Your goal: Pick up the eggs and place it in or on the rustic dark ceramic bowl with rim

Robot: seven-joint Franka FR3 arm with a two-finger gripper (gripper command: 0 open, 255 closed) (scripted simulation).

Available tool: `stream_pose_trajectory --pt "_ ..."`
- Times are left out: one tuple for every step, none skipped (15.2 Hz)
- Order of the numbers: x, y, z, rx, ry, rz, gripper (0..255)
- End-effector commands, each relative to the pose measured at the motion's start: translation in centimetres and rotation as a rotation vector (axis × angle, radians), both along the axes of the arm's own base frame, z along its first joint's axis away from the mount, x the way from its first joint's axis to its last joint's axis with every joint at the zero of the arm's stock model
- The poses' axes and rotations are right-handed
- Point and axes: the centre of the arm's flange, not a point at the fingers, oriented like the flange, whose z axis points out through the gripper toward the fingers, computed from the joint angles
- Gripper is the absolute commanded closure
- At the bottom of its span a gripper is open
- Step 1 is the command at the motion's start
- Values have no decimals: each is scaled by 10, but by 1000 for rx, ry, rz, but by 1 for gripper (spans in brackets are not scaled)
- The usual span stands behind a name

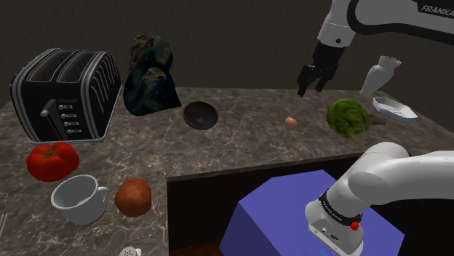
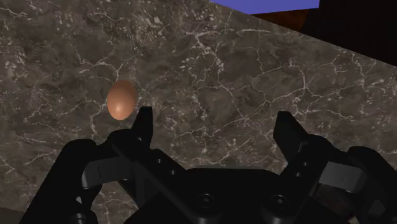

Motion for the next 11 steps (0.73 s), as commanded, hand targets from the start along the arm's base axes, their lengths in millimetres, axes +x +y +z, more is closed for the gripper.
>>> stream_pose_trajectory --pt "0 0 0 0 0 0 0" --pt "2 -9 -10 5 -6 -7 0" --pt "4 -18 -20 10 -12 -13 0" --pt "6 -27 -29 15 -18 -20 0" --pt "8 -36 -39 20 -24 -26 0" --pt "10 -45 -49 25 -31 -33 0" --pt "12 -54 -59 30 -37 -40 0" --pt "14 -63 -69 35 -43 -46 0" --pt "16 -72 -79 41 -49 -53 0" --pt "18 -81 -89 46 -55 -60 0" --pt "20 -90 -99 51 -61 -66 0"
